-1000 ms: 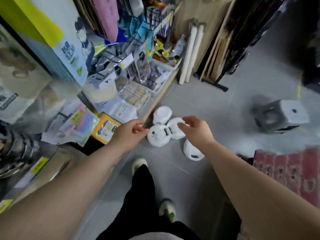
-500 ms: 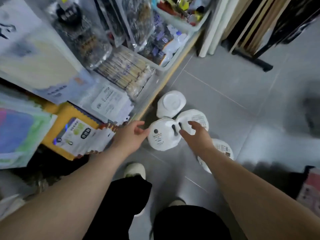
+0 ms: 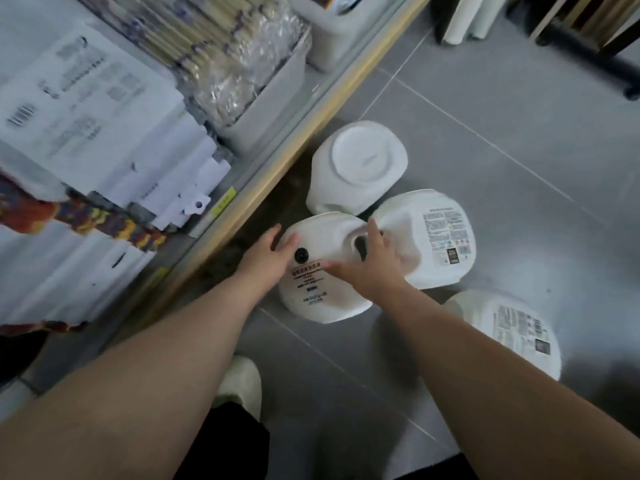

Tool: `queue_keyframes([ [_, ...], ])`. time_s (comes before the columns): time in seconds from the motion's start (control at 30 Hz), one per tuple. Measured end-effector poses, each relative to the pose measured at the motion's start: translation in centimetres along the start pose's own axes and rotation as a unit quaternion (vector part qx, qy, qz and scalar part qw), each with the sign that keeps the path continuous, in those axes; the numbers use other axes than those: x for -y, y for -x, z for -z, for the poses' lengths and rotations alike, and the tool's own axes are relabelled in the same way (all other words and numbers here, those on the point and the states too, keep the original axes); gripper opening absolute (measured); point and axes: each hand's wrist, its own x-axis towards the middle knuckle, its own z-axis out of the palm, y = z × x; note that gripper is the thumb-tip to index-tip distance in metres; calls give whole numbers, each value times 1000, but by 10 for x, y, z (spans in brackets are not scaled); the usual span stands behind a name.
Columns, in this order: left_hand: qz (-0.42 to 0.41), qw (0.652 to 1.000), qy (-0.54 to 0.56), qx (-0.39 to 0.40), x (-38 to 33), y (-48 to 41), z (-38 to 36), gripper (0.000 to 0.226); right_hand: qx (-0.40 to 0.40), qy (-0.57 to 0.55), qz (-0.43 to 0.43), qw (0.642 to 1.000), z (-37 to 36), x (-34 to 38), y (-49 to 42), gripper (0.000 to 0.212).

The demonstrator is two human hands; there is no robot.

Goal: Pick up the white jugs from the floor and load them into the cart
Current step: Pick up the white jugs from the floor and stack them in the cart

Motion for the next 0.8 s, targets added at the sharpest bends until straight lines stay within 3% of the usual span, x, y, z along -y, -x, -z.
queue_keyframes([
  [0.13,36,994,89,45,9,-12,-14,87,4,-15,-12,1000,-4,-5,-12,131],
  [0.37,0,993,114,34,-10,12,-6,86,-12,-63,7,998,21,6,12,128],
  [0.6,-54,995,71,34,-111,125,55,95,-7,-117,-3,993,114,66,124,127],
  [0.8,-100,993,56,31,-234,261,139,104,-52,-159,46,985,219,150,258,124],
])
